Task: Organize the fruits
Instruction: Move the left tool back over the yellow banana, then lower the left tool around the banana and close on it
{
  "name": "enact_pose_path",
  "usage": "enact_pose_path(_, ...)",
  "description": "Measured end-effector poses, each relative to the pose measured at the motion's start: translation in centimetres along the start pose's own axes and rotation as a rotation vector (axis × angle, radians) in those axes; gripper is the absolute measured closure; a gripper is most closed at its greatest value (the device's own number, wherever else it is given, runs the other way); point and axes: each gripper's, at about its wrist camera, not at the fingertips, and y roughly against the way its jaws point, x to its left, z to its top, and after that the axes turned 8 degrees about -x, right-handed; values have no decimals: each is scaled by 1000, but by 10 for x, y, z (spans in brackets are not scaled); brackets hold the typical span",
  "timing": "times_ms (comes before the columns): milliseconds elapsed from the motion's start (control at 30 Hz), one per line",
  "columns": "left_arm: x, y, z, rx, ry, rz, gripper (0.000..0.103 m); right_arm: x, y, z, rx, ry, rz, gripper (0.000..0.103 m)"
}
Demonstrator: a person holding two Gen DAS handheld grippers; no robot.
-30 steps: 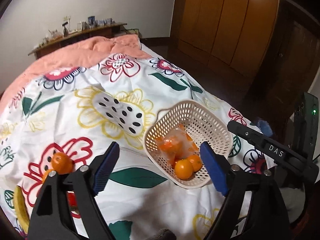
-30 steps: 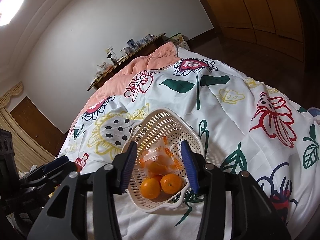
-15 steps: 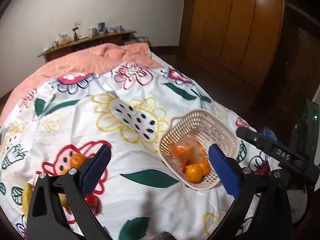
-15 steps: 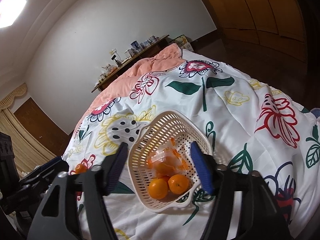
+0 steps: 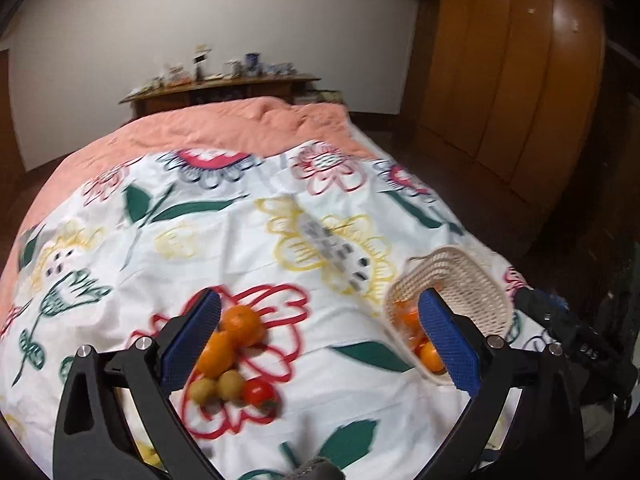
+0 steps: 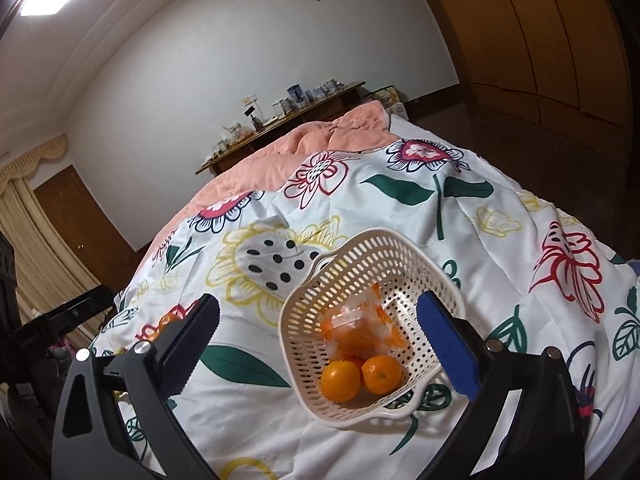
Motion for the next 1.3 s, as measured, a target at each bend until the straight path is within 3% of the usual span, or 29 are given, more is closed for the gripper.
enact_pose_path(333, 58, 23, -7, -2, 73, 133, 3, 32, -3, -10, 35, 93, 53, 5)
enact_pose_path(833, 118, 53, -22, -4, 165, 231, 3, 110, -10, -49, 118, 345, 143, 5)
enact_pose_path(1100, 155, 55, -51, 61, 247, 302, 3, 136, -20, -82, 218, 424, 186, 5)
enact_pose_path(1300, 179, 44, -78, 160, 352, 305, 3, 131, -23, -81, 234, 385, 180, 5)
